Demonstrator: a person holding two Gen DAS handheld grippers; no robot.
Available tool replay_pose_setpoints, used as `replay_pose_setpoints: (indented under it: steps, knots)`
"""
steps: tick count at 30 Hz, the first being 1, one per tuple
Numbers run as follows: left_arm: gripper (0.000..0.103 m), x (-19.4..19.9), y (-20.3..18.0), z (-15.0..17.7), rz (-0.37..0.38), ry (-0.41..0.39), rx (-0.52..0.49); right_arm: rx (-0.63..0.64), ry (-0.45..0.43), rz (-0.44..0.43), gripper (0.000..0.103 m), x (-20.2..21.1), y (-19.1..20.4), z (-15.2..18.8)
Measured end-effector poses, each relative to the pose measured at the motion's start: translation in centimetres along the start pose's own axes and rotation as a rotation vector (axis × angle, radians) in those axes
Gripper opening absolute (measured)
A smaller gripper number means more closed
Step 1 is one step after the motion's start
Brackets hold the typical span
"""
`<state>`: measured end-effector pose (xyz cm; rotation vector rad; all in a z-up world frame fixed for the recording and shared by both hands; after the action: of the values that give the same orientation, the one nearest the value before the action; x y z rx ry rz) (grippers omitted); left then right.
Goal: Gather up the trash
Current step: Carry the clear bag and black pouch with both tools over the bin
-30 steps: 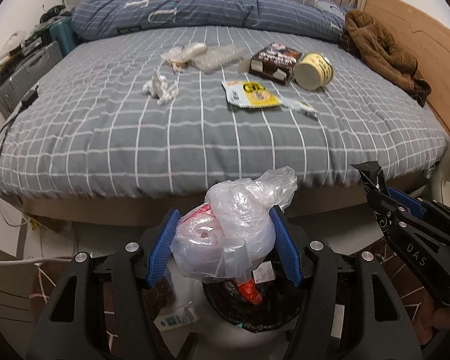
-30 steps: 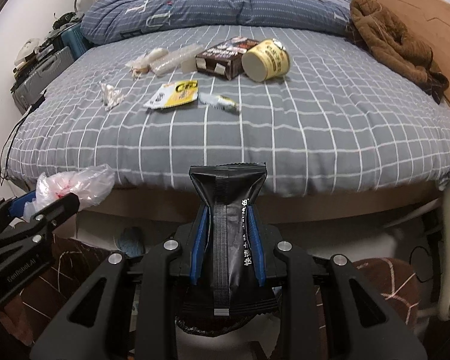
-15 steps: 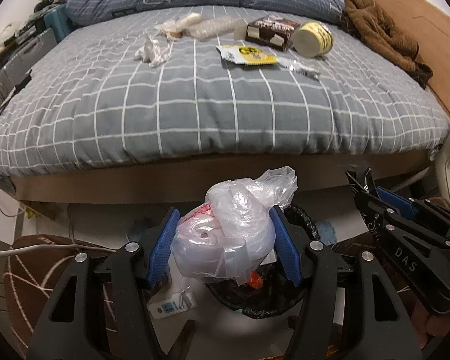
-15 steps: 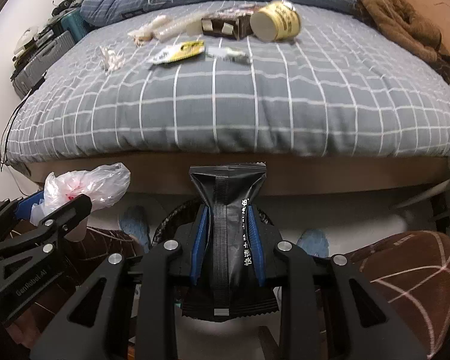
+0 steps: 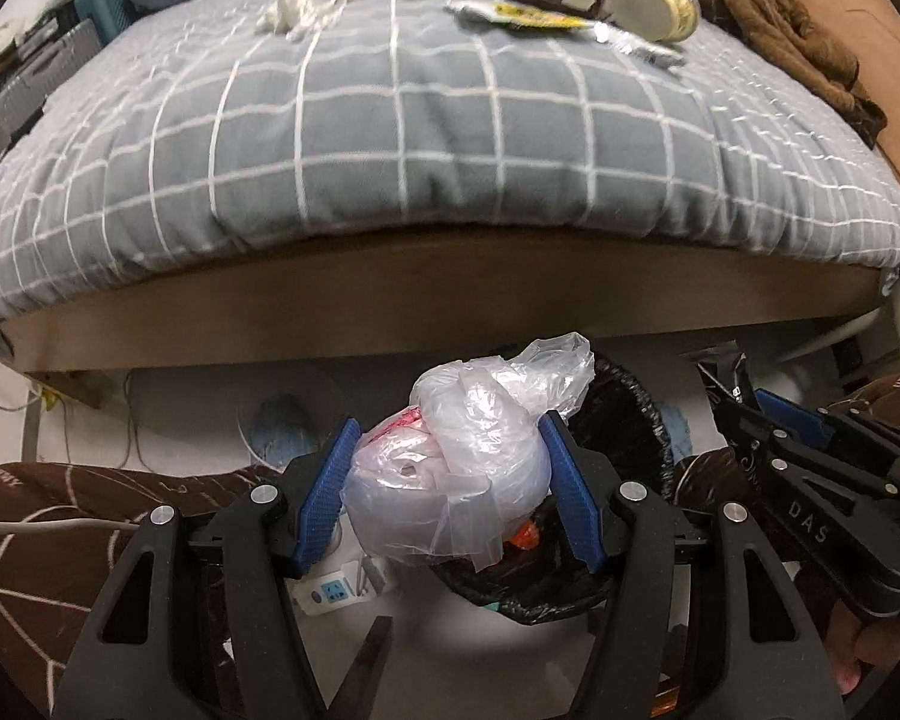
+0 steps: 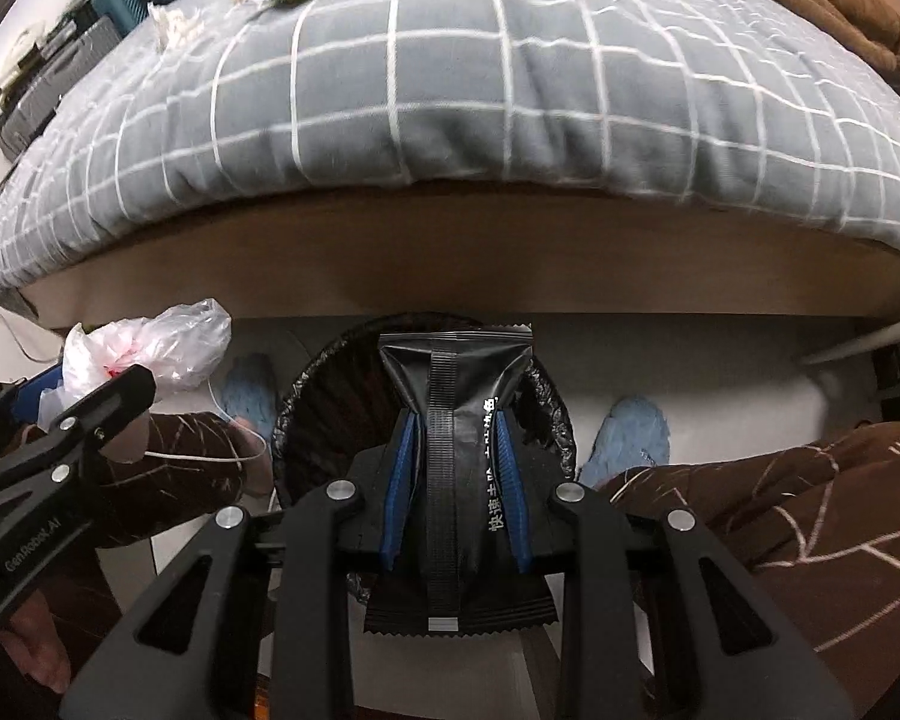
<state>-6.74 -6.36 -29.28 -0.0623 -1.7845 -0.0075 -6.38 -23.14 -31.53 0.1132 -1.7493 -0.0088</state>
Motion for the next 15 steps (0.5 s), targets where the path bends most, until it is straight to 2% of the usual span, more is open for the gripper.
replay_pose_setpoints:
  steps: [5, 9, 11, 15]
  knots:
    - [0.060, -1.2, 2.1, 0.3, -0.005, 0.028, 0.040, 0.029, 0.026, 0.001, 0.028, -1.3, 1.1, 0.1]
    - [0.060, -2.0, 3.3, 0.2, -0.012, 0.045, 0.062, 0.051, 0.028, 0.000, 0.034, -1.9, 2.1, -0.1]
    - [0.060, -2.3, 3.6, 0.4, -0.014, 0.050, 0.070, 0.059, 0.026, 0.005, 0.039, -2.0, 2.2, -0.1]
    - [0.060, -2.7, 3.5, 0.5, -0.010, 0.053, 0.069, 0.056, 0.006, 0.016, 0.054, -1.8, 1.9, -0.3]
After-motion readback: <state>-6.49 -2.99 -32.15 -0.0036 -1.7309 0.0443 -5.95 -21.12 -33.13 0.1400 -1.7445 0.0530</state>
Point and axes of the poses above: each gripper's, at about its wrist camera, not at the fingertips, and x roughly against the way its jaws point, y to its left, z to its underside, the point moved 7 cm from there along -x, roughly the way its jaws point, and after that the axes turned 12 degrees about y, right-handed, at the moved point
